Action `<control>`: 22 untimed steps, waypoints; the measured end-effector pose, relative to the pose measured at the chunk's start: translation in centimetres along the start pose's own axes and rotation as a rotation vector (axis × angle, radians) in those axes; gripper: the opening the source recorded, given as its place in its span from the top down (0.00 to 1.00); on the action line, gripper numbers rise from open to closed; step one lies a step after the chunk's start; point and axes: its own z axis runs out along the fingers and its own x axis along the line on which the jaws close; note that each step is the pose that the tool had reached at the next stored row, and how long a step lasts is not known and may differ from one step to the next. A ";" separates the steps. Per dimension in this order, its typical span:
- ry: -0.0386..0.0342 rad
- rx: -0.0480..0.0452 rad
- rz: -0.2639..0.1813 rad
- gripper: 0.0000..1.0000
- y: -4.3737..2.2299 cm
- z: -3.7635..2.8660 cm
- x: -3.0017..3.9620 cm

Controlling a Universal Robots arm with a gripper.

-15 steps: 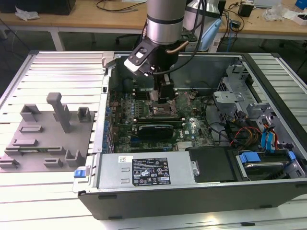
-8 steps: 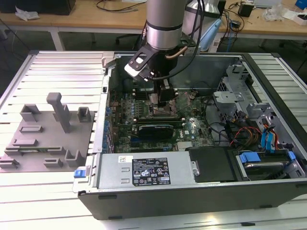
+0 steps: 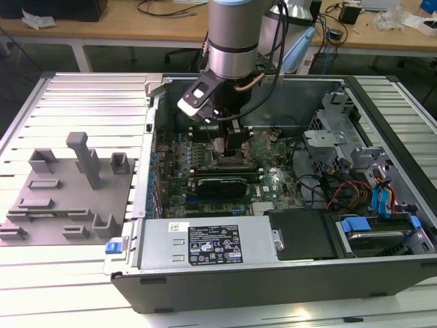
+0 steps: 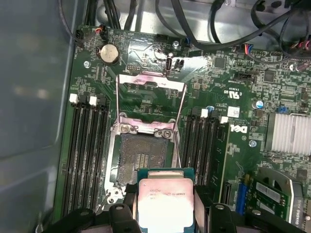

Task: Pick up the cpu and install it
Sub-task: 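Place the cpu into insertion slot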

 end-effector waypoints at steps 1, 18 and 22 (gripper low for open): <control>0.0000 0.0000 0.000 0.45 0.00 0.12 0.00; -0.0004 0.0003 0.004 0.45 -0.04 1.23 0.02; -0.0002 0.0001 0.005 0.45 0.01 1.26 0.02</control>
